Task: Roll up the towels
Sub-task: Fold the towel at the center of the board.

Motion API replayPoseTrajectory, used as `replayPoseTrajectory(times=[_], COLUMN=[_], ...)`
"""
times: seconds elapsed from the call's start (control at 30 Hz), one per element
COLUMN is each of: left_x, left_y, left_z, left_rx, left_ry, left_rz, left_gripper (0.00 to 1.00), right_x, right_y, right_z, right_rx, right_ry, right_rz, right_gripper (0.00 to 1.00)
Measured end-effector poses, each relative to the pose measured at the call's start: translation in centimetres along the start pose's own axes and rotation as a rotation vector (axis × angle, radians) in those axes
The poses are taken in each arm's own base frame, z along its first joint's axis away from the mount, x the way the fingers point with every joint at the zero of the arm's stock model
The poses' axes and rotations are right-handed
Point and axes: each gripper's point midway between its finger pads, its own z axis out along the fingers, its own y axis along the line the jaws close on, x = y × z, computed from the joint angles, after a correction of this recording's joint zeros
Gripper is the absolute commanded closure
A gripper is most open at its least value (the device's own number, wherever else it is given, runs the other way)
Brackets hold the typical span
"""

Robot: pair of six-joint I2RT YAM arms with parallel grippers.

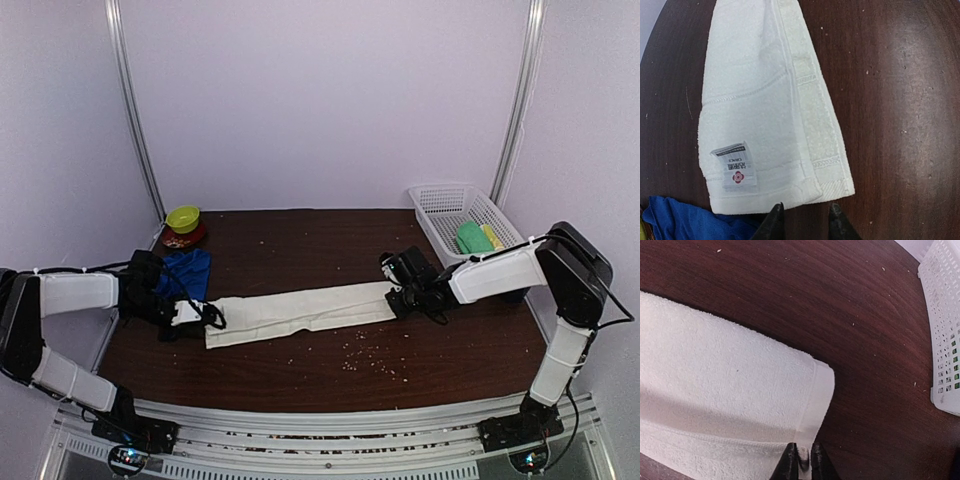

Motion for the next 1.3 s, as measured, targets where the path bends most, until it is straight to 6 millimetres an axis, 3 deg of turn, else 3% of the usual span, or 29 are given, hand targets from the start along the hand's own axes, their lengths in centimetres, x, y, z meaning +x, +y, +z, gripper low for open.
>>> replayPoseTrajectory(times=[0.17, 0.23, 0.47, 0.57, 0.7, 1.0, 1.13, 1.3], left_x=[-0.7, -0.9, -1.8, -2.5, -3.2, -2.4, -1.3, -0.4], left_y=[0.7, 0.8, 0.9, 1.8, 4.3, 15.0, 17.2, 16.5], left_z=[-1.0, -1.4, -2.8, -3.2, -3.4, -3.3, -2.5, -0.1], left_rx=[0.002, 0.007, -0.003, -0.026, -0.076, -0.311, -0.373, -0.372], left_ry=[0.000, 0.001, -0.007, -0.027, -0.055, -0.032, 0.014, 0.107], left_rz=[0.024, 0.028, 0.041, 0.018, -0.067, -0.435, -0.529, -0.570], left_gripper=[0.61, 0.54, 0.36, 0.34, 0.33, 0.35, 0.32, 0.30], right_x=[0.1, 0.3, 0.9, 0.5, -1.0, -8.0, -10.6, -9.4], right_y=[-0.1, -0.2, -0.8, -1.3, -2.0, -2.8, -2.3, -1.0], right_z=[-0.1, -0.2, -0.5, -1.3, -2.6, -5.3, -3.9, 0.3], right_rx=[0.021, 0.030, 0.057, 0.068, 0.078, 0.062, 0.078, 0.105], right_ry=[0.009, 0.016, 0.045, 0.040, 0.010, -0.144, -0.172, -0.106], right_rz=[-0.012, -0.019, -0.040, -0.038, -0.010, 0.134, 0.182, 0.182], right_gripper=[0.71, 0.67, 0.25, 0.17, 0.15, 0.16, 0.16, 0.16])
